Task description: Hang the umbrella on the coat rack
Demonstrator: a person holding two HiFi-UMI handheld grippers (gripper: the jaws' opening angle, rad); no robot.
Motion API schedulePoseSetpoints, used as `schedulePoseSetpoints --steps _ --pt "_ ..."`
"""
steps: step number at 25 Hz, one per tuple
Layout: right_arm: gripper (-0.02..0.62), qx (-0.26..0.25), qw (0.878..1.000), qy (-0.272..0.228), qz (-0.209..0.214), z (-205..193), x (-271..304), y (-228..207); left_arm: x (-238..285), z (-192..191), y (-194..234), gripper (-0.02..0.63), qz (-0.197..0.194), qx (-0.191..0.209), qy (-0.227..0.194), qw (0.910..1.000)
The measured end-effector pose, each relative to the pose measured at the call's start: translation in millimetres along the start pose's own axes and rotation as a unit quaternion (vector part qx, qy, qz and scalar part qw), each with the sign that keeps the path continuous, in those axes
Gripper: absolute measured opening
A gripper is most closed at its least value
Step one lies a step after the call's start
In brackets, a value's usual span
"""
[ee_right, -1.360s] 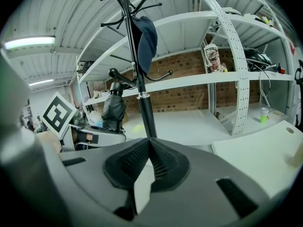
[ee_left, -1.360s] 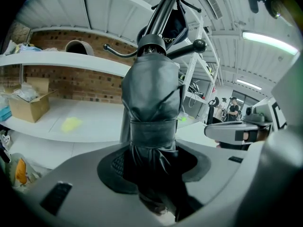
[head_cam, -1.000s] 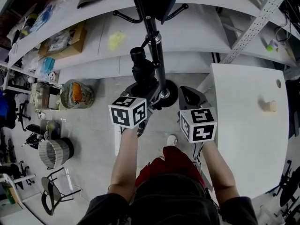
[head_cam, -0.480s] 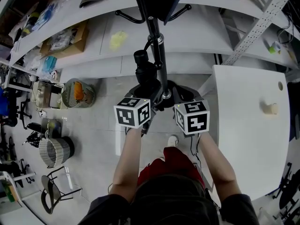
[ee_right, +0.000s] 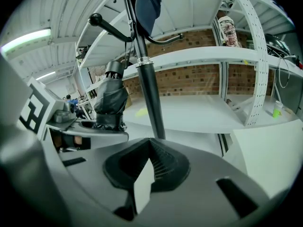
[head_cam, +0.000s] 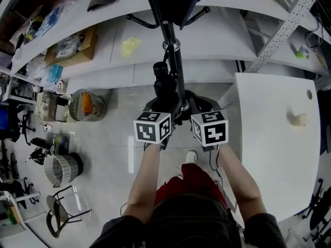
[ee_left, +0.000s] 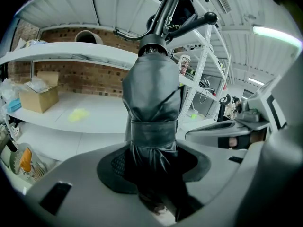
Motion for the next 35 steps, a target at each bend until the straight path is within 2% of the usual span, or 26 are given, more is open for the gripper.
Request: schedulePoseSetpoints --steps 18,27,35 --pt "0.018 0.000 1.000 0.012 -0.012 -10.7 0.5 -4.9 20.4 -13.3 1.9 0.218 0.022 0.036 0.005 0.9991" --pt "0.018 0.017 1.000 0.018 -0.019 -19.7 -3.6 -9.6 33.0 -15.3 1.9 0.222 0.039 0.057 0.010 0.9976" --pt "0.018 0.015 0.999 0.025 -0.024 -26.1 -4.3 -8.8 38.8 -13.4 4.0 0.236 0.046 0.050 0.009 0.9976"
Point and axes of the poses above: the fingertips, and each gripper's own axes: x forward along the fingers, y to its left, z out of its top, the point moved 5 cm from there along -x, backward along the fingers, and after that the axes turned 2 degrees about -z, right-handed, at the moved point
